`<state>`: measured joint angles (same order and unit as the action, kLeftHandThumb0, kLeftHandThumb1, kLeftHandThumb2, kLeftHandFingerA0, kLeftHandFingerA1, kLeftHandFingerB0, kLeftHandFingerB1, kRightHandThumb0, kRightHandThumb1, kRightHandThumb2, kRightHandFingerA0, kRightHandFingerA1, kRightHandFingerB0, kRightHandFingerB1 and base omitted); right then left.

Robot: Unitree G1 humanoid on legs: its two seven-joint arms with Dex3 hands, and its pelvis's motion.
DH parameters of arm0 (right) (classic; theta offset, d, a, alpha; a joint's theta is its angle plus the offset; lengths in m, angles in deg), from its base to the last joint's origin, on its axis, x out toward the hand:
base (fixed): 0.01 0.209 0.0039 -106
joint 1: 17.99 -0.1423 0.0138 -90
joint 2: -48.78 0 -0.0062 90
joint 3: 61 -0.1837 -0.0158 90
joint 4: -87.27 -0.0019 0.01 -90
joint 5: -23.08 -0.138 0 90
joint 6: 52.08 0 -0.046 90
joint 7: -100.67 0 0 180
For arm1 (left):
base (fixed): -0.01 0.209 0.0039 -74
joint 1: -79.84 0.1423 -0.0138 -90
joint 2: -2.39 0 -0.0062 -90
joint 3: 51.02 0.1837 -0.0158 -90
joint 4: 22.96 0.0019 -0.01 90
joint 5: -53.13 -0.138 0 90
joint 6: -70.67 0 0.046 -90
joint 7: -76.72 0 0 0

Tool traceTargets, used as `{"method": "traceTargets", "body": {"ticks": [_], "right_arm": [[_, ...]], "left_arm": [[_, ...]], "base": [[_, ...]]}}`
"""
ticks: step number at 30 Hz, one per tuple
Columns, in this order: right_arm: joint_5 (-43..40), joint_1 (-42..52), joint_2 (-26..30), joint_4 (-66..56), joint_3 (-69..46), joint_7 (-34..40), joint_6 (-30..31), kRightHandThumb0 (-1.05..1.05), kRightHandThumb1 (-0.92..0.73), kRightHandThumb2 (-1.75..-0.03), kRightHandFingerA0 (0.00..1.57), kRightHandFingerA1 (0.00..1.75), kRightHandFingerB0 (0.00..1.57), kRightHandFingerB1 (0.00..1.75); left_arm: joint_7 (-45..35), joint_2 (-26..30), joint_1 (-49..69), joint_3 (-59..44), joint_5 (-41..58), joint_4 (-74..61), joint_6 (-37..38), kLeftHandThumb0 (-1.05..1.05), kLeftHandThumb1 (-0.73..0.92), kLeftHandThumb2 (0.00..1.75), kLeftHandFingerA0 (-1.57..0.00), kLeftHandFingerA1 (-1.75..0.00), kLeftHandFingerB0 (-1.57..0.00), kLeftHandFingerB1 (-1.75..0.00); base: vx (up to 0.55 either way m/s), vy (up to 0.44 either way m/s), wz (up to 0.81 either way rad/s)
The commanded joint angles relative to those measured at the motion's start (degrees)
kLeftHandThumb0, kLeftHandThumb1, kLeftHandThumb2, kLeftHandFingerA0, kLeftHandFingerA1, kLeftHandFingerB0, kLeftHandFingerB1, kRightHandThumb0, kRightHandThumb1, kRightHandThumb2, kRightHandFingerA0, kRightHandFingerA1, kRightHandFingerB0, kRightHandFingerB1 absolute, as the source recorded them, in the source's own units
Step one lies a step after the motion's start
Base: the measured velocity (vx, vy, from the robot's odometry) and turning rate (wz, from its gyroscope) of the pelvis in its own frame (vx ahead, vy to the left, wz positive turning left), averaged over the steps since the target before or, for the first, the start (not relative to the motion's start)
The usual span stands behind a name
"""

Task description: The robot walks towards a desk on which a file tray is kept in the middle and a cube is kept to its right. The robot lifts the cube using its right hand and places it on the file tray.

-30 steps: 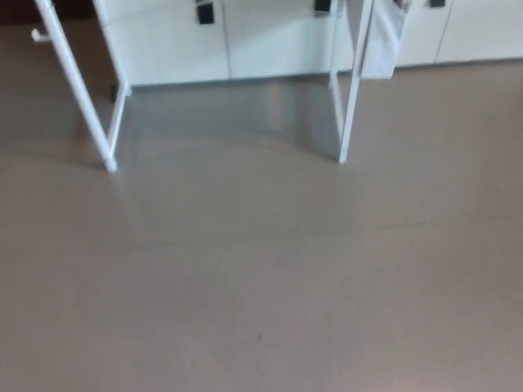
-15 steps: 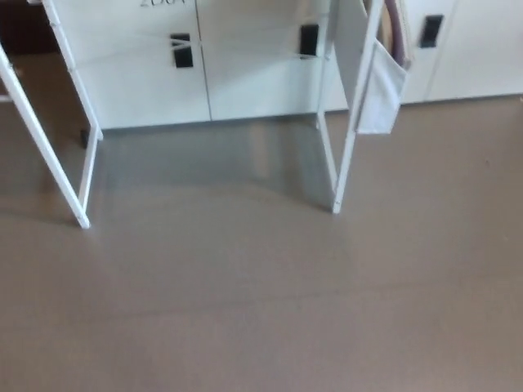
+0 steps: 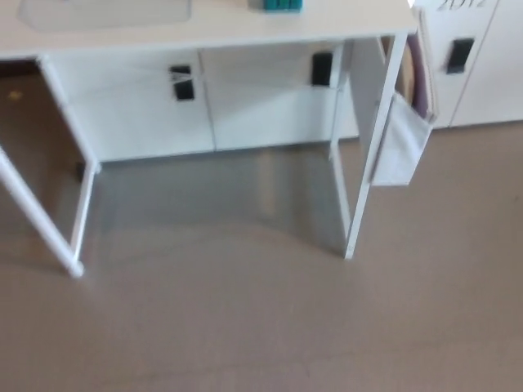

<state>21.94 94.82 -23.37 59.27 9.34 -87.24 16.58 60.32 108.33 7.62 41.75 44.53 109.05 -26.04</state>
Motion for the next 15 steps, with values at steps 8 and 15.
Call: {"method": "traceTargets", "body": {"ticks": [8,15], "right_arm": [[-3.36,9.51,-3.76,2.73,-3.04,-1.64,-12.41,-0.54,-0.51,-0.83,0.63,0.61,0.32,0.46],[-4.33,11.18,-5.47,2.18,-4.07,-2.3,-15.62,-0.54,-0.51,-0.83,0.63,0.61,0.32,0.46]], "left_arm": [[2.45,2.97,11.01,-3.98,0.33,-0.82,12.76,-0.47,0.72,0.6,-0.46,-0.68,-0.41,-0.51],[1.88,4.18,12.9,-6.21,1.02,-1.53,15.98,-0.47,0.72,0.6,-0.46,-0.68,-0.41,-0.51]], "base": [[0.38,0.143,-0.09],[0.22,-0.017,0.03]]}}
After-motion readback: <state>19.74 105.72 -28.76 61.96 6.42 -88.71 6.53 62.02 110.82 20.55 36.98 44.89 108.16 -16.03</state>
